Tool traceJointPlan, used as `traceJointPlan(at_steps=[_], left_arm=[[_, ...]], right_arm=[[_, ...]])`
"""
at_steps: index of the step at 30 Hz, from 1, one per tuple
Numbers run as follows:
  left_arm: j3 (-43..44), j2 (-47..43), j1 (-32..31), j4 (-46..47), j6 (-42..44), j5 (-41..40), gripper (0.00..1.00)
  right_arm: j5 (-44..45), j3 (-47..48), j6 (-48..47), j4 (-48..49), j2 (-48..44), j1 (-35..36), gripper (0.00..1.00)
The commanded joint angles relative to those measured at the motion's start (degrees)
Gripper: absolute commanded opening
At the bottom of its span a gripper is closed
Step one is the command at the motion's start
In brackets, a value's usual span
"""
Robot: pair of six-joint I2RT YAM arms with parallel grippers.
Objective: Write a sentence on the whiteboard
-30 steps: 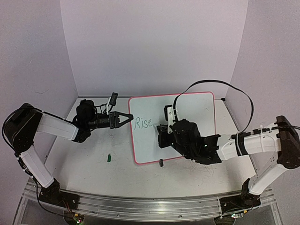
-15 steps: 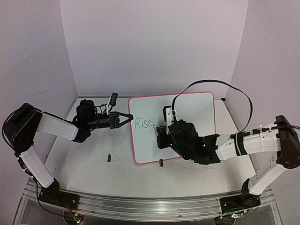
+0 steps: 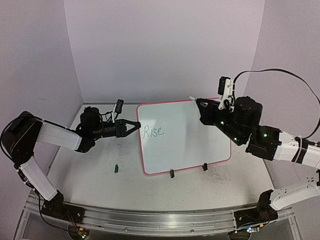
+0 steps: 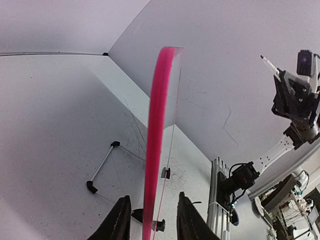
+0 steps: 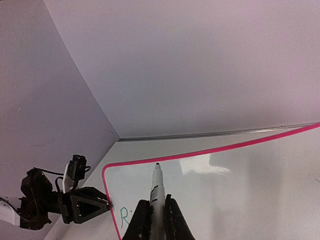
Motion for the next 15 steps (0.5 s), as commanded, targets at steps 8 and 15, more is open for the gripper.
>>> traceJointPlan(at_steps=[8,15], left_arm=[[-0.67,-6.14,0.11,-4.39,0.55,-8.09,0.66],[-0.13,-6.75,0.11,-5.67,-2.22,-9.29,0.88]], right_arm=[[-1.45,2.41,-12.09,-3.77,2.82,0.08,0.0],[-1.06,1.04,-11.22,-5.28,1.39,0.07,0.0]])
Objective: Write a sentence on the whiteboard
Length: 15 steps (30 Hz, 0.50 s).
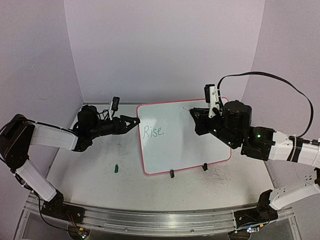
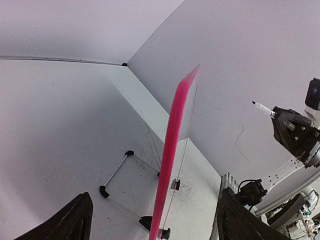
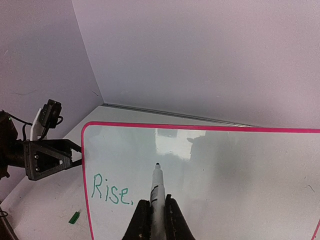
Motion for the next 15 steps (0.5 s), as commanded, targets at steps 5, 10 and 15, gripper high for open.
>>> traceJointPlan(at_steps=[5,10,15], left_arm=[[0.04,-1.68,0.08,-3.88,-4.45,-7.65,0.88],[0.2,-1.56,-0.08,-4.04,-6.56,-7.6,0.87],[-0.41,-3.42,-0.08,-4.54,-5.5,-7.69,0.86]], right_arm=[[1.22,-1.48,-0.38,0.23,-3.06,0.14,0.0],[0.55,-2.42,0.15,0.32,-3.16,0.16,0.0],[-0.79,-2.58,0.22,0.65,-3.24,0.13,0.0]])
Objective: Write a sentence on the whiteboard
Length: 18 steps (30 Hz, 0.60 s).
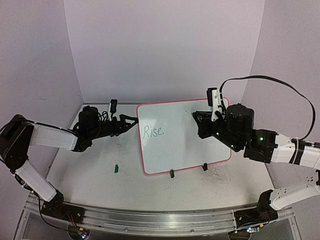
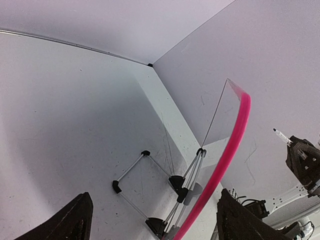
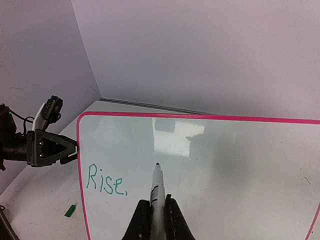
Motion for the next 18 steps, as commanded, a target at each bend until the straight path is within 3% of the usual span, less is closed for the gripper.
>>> traceJointPlan(at_steps=[1,10,18], left_arm=[[-0.34,-3.03,-0.08,-0.02,-0.05,-0.82,0.86],[0.6,-1.82,-0.09,-0.18,0.85,0.25,0.9],[3.03,0.54,-0.25,-0.18,1.47,0.4,0.85]], right_arm=[[-1.04,-0.09,0.52,2.09,-1.02,0.11,0.0],[-1.52,-0.27,-0.18,2.22,-1.59,-0.27,0.0],[-2.61,0.64,-2.14,2.56,0.94,-0.27,0.0]])
